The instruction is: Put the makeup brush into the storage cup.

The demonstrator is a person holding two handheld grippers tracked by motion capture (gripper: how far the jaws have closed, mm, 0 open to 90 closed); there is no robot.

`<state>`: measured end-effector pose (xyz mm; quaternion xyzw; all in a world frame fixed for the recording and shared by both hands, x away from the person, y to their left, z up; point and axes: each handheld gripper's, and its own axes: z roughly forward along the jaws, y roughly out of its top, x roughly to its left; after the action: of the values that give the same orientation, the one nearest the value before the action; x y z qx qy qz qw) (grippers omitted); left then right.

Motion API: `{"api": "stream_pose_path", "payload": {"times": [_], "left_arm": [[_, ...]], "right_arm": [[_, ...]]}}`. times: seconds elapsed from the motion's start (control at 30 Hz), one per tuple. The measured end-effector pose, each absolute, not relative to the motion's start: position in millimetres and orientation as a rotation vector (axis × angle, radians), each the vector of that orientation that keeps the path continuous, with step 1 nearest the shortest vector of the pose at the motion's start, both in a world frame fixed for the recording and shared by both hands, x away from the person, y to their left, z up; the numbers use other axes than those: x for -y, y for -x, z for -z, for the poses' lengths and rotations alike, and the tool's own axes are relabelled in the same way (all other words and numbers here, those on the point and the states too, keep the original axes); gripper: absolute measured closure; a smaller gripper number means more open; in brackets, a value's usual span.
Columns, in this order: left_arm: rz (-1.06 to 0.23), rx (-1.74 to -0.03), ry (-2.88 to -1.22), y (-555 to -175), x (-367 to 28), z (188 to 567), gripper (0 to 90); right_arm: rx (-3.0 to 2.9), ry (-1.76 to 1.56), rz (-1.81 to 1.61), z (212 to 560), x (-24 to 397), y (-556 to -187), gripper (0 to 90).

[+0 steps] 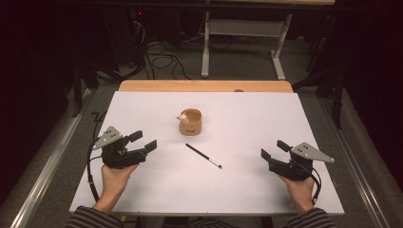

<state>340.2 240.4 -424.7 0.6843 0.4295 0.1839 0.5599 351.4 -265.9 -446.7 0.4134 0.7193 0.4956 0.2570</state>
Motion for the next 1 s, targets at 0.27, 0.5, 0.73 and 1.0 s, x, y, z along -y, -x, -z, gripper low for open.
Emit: {"api": "stream_pose_path", "payload": {"times": [0.27, 0.5, 0.73, 1.0], "left_arm": [[-0.421, -0.994, -1.618, -344.3, -234.3, 421.8, 27.4], [-0.417, -0.981, -1.624, -346.4, -230.5, 419.5, 27.4], [-0.412, -0.964, -1.63, -349.4, -224.5, 416.6, 27.4], [-0.403, -0.942, -1.637, -353.0, -215.1, 413.3, 27.3]], "right_arm": [[-1.955, -1.121, -1.345, 446.7, 265.7, -351.3, 29.0], [-1.959, -1.118, -1.345, 446.9, 265.5, -351.5, 29.0], [-1.958, -1.118, -1.345, 446.8, 265.5, -351.5, 29.0], [-1.959, -1.117, -1.346, 446.8, 265.4, -351.3, 28.9]]}}
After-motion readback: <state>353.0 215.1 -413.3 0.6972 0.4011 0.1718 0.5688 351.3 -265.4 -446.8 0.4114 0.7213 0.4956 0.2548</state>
